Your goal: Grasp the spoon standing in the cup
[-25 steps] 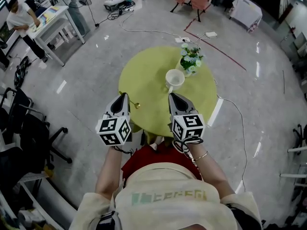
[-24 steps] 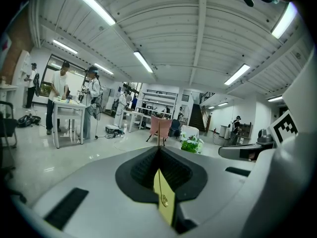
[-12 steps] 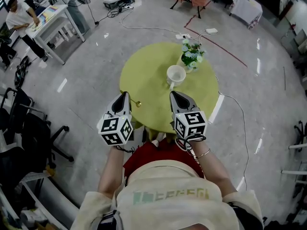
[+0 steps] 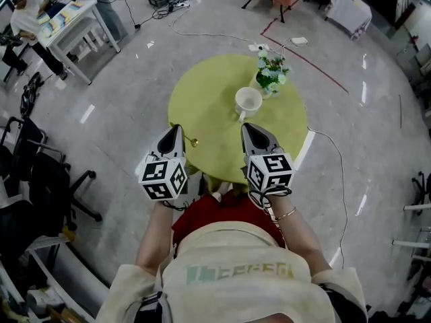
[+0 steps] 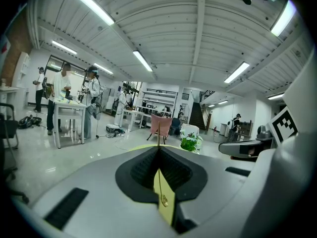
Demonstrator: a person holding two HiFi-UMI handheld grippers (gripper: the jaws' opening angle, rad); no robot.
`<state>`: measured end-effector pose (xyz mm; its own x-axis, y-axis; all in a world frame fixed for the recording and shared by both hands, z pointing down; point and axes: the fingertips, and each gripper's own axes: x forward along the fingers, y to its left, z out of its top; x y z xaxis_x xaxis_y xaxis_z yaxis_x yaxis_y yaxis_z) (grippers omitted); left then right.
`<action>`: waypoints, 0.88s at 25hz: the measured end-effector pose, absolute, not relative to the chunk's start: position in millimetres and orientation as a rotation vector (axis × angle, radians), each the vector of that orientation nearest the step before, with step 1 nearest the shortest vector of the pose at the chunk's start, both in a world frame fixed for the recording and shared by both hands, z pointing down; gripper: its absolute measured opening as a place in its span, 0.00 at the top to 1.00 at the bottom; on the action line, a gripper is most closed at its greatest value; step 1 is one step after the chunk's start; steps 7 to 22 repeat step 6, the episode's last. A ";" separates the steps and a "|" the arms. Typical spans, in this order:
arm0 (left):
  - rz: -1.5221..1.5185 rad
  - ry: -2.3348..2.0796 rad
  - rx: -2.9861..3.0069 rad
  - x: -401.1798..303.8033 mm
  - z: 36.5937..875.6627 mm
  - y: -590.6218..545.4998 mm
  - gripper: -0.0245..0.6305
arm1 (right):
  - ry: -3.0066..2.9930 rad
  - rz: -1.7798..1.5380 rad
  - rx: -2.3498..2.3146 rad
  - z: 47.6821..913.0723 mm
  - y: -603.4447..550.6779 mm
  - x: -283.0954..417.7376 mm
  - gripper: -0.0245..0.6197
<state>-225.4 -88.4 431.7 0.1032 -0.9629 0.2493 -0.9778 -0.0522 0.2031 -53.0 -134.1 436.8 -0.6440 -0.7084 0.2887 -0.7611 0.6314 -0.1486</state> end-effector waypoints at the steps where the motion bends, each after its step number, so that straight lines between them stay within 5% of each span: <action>1: 0.068 -1.910 2.069 -225.2 432.7 -88.6 0.93 | -2.651 0.378 1.207 437.0 -134.4 -53.2 0.91; 22: 0.074 -1.913 2.060 -225.6 434.7 -89.6 0.93 | -2.654 0.346 1.200 436.2 -135.8 -54.4 0.91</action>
